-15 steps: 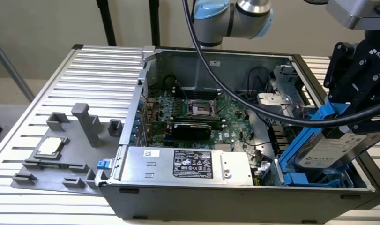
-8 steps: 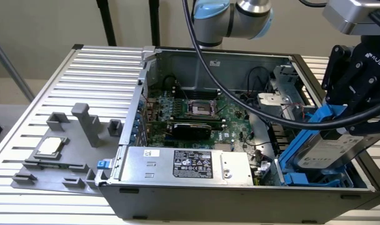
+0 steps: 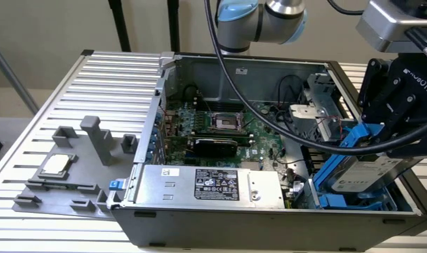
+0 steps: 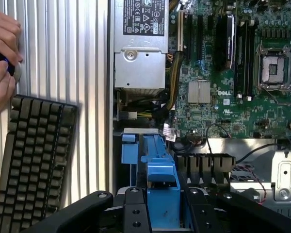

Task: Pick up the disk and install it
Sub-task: 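Insert the disk into the insertion slot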

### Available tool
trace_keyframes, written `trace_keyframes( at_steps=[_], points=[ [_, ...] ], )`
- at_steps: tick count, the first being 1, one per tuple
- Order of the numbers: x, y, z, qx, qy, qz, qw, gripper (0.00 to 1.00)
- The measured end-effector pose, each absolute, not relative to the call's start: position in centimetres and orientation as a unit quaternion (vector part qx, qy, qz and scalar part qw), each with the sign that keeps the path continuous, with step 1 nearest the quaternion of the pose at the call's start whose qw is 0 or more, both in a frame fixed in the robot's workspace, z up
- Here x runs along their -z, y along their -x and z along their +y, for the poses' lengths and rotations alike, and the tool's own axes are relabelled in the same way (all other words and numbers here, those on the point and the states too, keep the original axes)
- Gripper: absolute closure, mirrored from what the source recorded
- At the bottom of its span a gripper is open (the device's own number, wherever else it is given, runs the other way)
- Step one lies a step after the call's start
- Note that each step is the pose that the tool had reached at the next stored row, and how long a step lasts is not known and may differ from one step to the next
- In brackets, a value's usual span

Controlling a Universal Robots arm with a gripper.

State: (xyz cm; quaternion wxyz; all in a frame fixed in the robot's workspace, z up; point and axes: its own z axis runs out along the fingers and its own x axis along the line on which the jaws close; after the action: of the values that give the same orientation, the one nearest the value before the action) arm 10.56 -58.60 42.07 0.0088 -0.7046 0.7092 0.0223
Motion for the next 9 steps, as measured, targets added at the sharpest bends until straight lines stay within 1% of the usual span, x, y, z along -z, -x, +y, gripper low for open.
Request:
trace_keyframes(
  at_steps=[9],
  points=[
    [-41.89, -10.56, -58.6, -0.022, 0.706, 0.708, 0.009, 0.67]
  ],
)
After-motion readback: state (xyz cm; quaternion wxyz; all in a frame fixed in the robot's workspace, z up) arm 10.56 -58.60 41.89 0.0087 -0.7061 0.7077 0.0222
